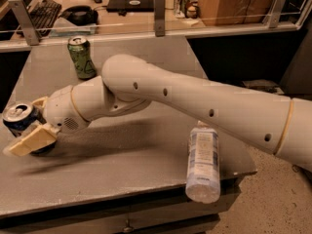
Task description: Move pepsi can near blue plastic bottle
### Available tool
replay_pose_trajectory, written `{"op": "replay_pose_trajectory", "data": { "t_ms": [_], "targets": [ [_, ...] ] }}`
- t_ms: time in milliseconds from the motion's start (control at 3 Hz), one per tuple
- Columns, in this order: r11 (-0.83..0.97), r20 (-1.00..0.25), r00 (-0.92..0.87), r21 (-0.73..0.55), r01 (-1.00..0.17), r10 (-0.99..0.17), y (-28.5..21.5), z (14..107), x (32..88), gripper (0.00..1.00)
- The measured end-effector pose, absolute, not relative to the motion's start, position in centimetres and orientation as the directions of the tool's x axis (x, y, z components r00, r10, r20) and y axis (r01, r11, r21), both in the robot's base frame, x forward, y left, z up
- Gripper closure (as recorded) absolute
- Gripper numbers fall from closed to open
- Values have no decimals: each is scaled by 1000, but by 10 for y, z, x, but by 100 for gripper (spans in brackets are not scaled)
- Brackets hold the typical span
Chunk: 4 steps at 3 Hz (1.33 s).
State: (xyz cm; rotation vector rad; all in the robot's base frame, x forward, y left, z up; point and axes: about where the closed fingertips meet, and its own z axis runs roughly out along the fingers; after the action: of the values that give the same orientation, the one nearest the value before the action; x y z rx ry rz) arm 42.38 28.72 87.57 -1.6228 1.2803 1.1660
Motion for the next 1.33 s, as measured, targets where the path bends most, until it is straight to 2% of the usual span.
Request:
{"op": "replay_pose_trajectory", "data": {
  "t_ms": [333, 667, 1000, 1333],
  "targets": [
    [-208, -954, 83, -22, -978, -287, 285, 877, 425, 70],
    [-149, -945, 118, -75, -986, -304, 237, 890, 452, 92],
    [-60, -931, 129, -115, -991, -342, 152, 898, 487, 100],
    [25, -920, 99, -117, -993, -378, 72, 896, 508, 100]
  ]
}}
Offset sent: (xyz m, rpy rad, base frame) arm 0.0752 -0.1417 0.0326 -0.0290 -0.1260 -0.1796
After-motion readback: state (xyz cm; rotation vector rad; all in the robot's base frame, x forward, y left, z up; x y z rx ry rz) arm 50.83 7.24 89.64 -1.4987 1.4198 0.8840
